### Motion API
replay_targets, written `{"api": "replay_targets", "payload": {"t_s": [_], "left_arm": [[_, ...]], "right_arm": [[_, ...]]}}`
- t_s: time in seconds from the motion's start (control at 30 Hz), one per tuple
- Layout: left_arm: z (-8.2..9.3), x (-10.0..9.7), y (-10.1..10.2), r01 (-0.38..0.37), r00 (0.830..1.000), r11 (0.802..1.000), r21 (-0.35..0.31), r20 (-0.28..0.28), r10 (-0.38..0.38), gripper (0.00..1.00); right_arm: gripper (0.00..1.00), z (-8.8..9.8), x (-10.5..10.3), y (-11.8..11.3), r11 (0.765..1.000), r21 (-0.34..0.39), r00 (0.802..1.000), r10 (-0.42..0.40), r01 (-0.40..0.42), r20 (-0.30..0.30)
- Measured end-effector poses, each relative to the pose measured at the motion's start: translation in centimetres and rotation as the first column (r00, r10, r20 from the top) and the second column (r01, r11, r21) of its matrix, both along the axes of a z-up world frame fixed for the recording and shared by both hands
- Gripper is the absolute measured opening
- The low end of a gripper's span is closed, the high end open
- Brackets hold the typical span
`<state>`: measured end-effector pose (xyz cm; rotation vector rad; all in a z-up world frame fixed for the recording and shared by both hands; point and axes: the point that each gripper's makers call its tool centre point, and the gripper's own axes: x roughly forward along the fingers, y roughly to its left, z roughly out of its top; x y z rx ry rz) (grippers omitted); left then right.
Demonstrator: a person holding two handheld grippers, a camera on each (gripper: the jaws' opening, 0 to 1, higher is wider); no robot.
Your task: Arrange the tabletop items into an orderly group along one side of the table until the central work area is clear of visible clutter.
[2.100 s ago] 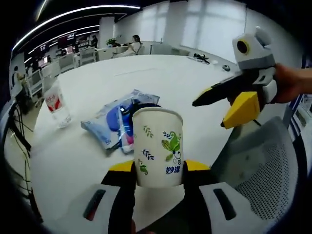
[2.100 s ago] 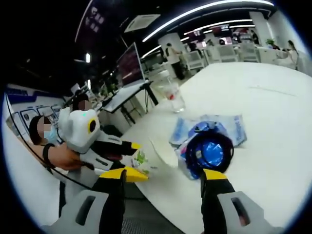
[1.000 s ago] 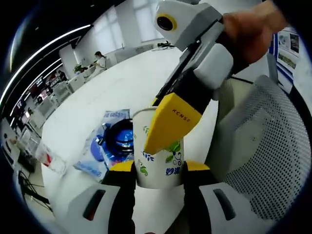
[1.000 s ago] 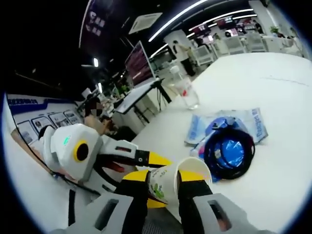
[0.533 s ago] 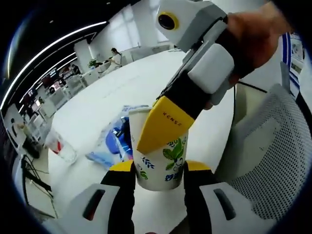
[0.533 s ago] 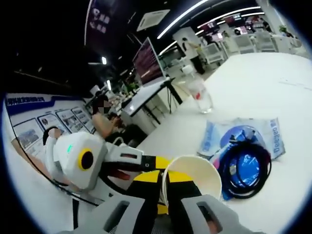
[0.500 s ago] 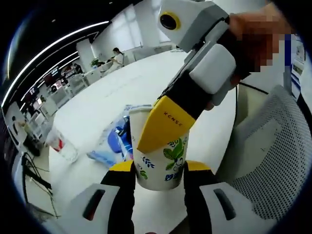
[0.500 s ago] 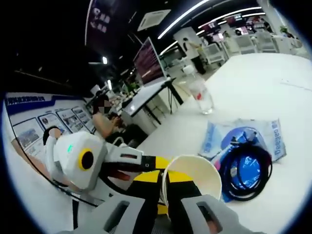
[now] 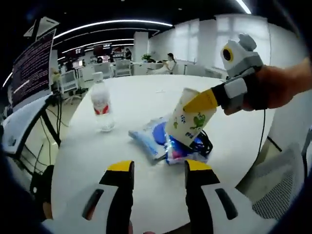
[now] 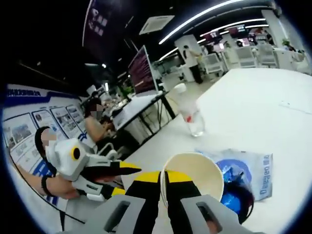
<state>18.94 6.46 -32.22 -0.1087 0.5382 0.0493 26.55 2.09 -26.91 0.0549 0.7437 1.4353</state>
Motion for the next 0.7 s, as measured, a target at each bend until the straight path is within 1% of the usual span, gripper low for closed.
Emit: {"api": "replay_targets", "payload": {"t_s": [0.03, 0.07, 0.13, 0.17, 0.2, 0.23, 0.27, 0.3, 0.37, 0.4, 0.43, 0.47, 0.57, 0.6, 0.63, 0.7], "left_arm": [[0.6, -0.2, 0.2, -0.019, 1.0, 1.0, -0.006, 0.002, 0.019, 0.42], [0.8, -0.4, 0.5, -0.035, 0.999, 0.999, -0.018, 0.006, 0.035, 0.42], [0.6, -0.8, 1.4, -0.073, 0.997, 0.997, -0.039, 0.015, 0.073, 0.43], [0.1, -1.0, 2.1, -0.083, 0.996, 0.996, -0.043, 0.015, 0.084, 0.43], [0.0, -1.1, 2.4, -0.093, 0.995, 0.995, -0.045, 0.016, 0.093, 0.43], [0.8, -1.4, 2.1, -0.102, 0.995, 0.994, -0.047, 0.014, 0.103, 0.43], [0.8, -1.5, 2.2, -0.108, 0.994, 0.993, -0.048, 0.013, 0.108, 0.43], [0.3, -1.7, 2.7, -0.116, 0.993, 0.992, -0.052, 0.012, 0.117, 0.43], [0.0, -1.8, 3.0, -0.126, 0.992, 0.99, -0.059, 0.014, 0.127, 0.44], [0.0, -1.8, 3.1, -0.13, 0.991, 0.99, -0.062, 0.015, 0.131, 0.44], [0.0, -1.8, 3.1, -0.133, 0.991, 0.989, -0.064, 0.015, 0.134, 0.44], [0.1, -1.8, 3.1, -0.134, 0.991, 0.989, -0.063, 0.015, 0.135, 0.44], [0.0, -1.8, 3.2, -0.134, 0.991, 0.989, -0.061, 0.015, 0.135, 0.45], [-0.1, -1.8, 3.3, -0.136, 0.99, 0.989, -0.065, 0.015, 0.137, 0.45], [0.0, -1.8, 3.2, -0.136, 0.99, 0.988, -0.067, 0.015, 0.138, 0.45], [0.0, -1.7, 3.4, -0.141, 0.99, 0.988, -0.069, 0.015, 0.142, 0.45]], "right_arm": [[0.0, 0.2, 0.3, 0.3, 1.0, -0.002, 1.0, -0.003, 0.003, 0.008], [0.0, 0.1, 0.7, 0.5, 1.0, -0.004, 1.0, -0.003, 0.003, 0.016], [0.0, 0.2, 1.8, 1.3, 1.0, -0.009, 1.0, -0.003, 0.003, 0.031], [0.0, 0.2, 2.4, 1.9, 1.0, -0.013, 0.999, 0.007, -0.007, 0.047], [0.0, 0.4, 2.5, 2.2, 1.0, -0.013, 0.999, 0.01, -0.01, 0.052], [0.0, 0.4, 2.7, 2.6, 1.0, -0.019, 0.998, 0.014, -0.013, 0.062], [0.0, 0.2, 3.2, 3.0, 0.999, -0.024, 0.997, 0.022, -0.02, 0.073], [0.0, 0.2, 3.5, 3.5, 0.999, -0.029, 0.996, 0.031, -0.028, 0.085], [0.0, 0.0, 3.4, 4.1, 0.999, -0.039, 0.995, 0.041, -0.038, 0.095], [0.0, -0.2, 3.3, 4.5, 0.997, -0.05, 0.992, 0.057, -0.051, 0.113], [0.0, -0.2, 3.3, 4.6, 0.997, -0.052, 0.991, 0.06, -0.054, 0.117], [0.0, -0.4, 3.7, 5.3, 0.996, -0.061, 0.989, 0.073, -0.066, 0.129], [0.0, -0.6, 4.2, 5.7, 0.995, -0.072, 0.986, 0.081, -0.071, 0.145], [0.0, -0.9, 4.2, 6.4, 0.994, -0.081, 0.984, 0.087, -0.075, 0.158], [0.0, -1.0, 4.3, 6.6, 0.994, -0.083, 0.983, 0.088, -0.075, 0.161], [0.0, -1.4, 4.9, 7.0, 0.993, -0.095, 0.982, 0.086, -0.071, 0.168]]}}
